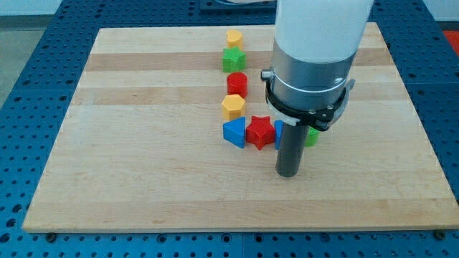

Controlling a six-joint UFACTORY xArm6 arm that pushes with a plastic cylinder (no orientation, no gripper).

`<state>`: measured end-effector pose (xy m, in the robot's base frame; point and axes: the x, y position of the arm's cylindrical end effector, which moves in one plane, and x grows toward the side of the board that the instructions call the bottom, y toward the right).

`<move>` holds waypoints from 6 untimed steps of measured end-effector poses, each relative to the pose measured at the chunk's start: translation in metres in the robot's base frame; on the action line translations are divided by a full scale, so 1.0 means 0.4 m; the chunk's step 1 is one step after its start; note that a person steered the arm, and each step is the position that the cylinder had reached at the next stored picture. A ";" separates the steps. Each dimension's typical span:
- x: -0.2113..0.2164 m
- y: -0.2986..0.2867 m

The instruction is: Place the blue cube to the right of the green star

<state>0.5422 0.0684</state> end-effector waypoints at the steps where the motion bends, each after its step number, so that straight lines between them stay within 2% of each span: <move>1: -0.164 0.021; 2: -0.432 0.089; 3: -0.550 0.096; 6: -0.606 0.043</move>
